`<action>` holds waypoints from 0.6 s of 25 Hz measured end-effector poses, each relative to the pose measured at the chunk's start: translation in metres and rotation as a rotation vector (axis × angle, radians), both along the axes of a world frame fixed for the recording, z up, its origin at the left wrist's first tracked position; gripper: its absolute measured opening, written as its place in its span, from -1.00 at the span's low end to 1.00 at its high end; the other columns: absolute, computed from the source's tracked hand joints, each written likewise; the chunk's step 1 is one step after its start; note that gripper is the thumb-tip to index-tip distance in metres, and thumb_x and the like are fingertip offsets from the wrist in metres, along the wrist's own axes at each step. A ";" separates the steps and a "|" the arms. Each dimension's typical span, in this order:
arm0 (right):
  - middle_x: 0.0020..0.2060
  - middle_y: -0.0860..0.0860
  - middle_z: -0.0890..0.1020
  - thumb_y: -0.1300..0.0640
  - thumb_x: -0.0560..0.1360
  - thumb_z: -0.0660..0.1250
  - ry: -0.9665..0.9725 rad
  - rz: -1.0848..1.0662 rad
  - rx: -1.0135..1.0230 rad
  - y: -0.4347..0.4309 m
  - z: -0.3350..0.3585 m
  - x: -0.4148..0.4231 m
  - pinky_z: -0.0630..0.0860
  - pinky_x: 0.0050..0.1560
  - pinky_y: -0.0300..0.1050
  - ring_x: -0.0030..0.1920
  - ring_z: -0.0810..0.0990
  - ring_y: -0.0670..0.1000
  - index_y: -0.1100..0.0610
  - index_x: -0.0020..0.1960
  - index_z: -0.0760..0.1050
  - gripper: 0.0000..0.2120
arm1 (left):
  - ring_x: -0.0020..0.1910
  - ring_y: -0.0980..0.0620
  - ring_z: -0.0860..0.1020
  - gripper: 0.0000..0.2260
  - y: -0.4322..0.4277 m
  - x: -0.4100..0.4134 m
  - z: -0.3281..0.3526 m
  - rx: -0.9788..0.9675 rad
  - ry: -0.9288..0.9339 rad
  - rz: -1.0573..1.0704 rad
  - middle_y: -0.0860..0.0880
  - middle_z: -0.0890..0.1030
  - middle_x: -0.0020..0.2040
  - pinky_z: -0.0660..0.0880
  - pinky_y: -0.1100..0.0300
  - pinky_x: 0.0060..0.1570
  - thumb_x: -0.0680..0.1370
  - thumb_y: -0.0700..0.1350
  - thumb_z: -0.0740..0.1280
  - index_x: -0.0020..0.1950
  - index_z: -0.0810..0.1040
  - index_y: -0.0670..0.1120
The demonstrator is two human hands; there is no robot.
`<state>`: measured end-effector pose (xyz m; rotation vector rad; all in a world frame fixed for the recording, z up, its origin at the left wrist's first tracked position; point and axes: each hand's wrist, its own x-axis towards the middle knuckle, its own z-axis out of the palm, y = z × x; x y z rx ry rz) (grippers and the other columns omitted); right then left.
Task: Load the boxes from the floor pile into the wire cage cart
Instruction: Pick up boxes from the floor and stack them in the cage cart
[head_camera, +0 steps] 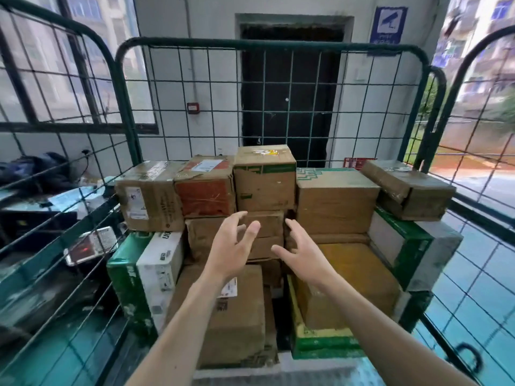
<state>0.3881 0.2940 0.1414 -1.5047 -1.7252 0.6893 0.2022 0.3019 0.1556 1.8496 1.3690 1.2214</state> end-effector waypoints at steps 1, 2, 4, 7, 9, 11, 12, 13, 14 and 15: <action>0.63 -0.07 0.07 -0.12 0.57 0.38 -0.029 0.023 -0.024 -0.010 -0.006 -0.002 0.18 0.58 0.06 0.61 0.09 -0.04 -0.04 0.64 0.02 -0.21 | 0.34 0.12 0.49 -0.52 -0.014 -0.001 -0.004 -0.011 0.009 0.009 -0.02 0.45 0.46 0.41 0.30 0.17 0.65 0.14 0.24 0.52 0.38 -0.05; 0.63 -0.06 0.09 -0.12 0.57 0.37 -0.055 0.039 -0.041 -0.020 -0.010 -0.001 0.20 0.58 0.06 0.60 0.11 -0.03 -0.04 0.64 0.03 -0.21 | 0.33 0.11 0.50 -0.52 -0.028 -0.004 -0.006 -0.018 0.020 0.027 -0.02 0.46 0.45 0.42 0.25 0.20 0.65 0.14 0.24 0.51 0.39 -0.05; 0.61 -0.05 0.16 -0.12 0.57 0.37 -0.046 0.072 -0.061 -0.039 -0.016 0.003 0.25 0.55 0.06 0.59 0.17 -0.02 -0.02 0.64 0.07 -0.24 | 0.31 0.10 0.51 -0.55 -0.054 -0.012 -0.009 -0.020 0.037 0.085 -0.03 0.49 0.42 0.41 0.22 0.18 0.66 0.13 0.23 0.48 0.41 -0.06; 0.58 -0.05 0.25 -0.10 0.58 0.37 0.010 0.149 -0.111 -0.077 -0.026 0.011 0.33 0.50 0.05 0.54 0.29 -0.01 -0.01 0.63 0.12 -0.28 | 0.28 0.10 0.51 -0.56 -0.104 -0.013 -0.014 -0.036 0.037 0.169 -0.04 0.51 0.40 0.39 0.25 0.14 0.67 0.13 0.21 0.48 0.42 -0.07; 0.56 -0.06 0.29 -0.11 0.57 0.37 0.021 0.205 -0.146 -0.106 -0.036 0.018 0.36 0.48 0.05 0.51 0.33 -0.02 -0.03 0.61 0.15 -0.29 | 0.28 0.11 0.50 -0.55 -0.144 -0.009 -0.022 -0.061 0.034 0.201 0.00 0.50 0.38 0.41 0.35 0.09 0.67 0.13 0.21 0.49 0.41 -0.07; 0.53 -0.07 0.35 -0.14 0.56 0.37 0.006 0.268 -0.176 -0.134 -0.045 0.026 0.40 0.45 0.04 0.48 0.37 -0.03 -0.05 0.59 0.21 -0.33 | 0.25 0.13 0.49 -0.57 -0.188 -0.005 -0.031 -0.090 0.014 0.239 0.05 0.50 0.32 0.39 0.48 -0.03 0.67 0.13 0.20 0.48 0.41 -0.05; 0.51 -0.06 0.37 -0.15 0.56 0.37 -0.010 0.296 -0.192 -0.145 -0.046 0.030 0.41 0.44 0.05 0.46 0.39 -0.03 -0.05 0.57 0.24 -0.35 | 0.23 0.11 0.51 -0.58 -0.205 -0.003 -0.035 -0.098 -0.018 0.258 0.06 0.52 0.29 0.43 0.45 -0.01 0.67 0.13 0.20 0.48 0.42 -0.03; 0.50 -0.05 0.39 -0.14 0.57 0.36 -0.036 0.337 -0.219 -0.162 -0.051 0.034 0.41 0.45 0.06 0.46 0.40 -0.03 -0.03 0.56 0.27 -0.38 | 0.23 0.09 0.53 -0.58 -0.229 -0.003 -0.044 -0.126 -0.055 0.292 0.05 0.54 0.28 0.50 0.33 0.05 0.67 0.15 0.20 0.47 0.43 -0.02; 0.49 -0.05 0.40 -0.13 0.58 0.35 -0.064 0.373 -0.230 -0.176 -0.057 0.038 0.40 0.46 0.06 0.46 0.40 -0.03 -0.02 0.55 0.29 -0.40 | 0.24 0.09 0.55 -0.57 -0.250 -0.002 -0.052 -0.147 -0.097 0.309 0.04 0.56 0.29 0.54 0.20 0.11 0.66 0.17 0.20 0.46 0.43 -0.01; 0.48 -0.05 0.41 -0.12 0.59 0.34 -0.092 0.413 -0.233 -0.190 -0.064 0.040 0.38 0.46 0.06 0.45 0.40 -0.02 -0.01 0.54 0.31 -0.43 | 0.23 0.10 0.56 -0.57 -0.274 -0.001 -0.063 -0.170 -0.115 0.322 0.03 0.57 0.30 0.56 0.11 0.16 0.66 0.20 0.20 0.45 0.44 0.01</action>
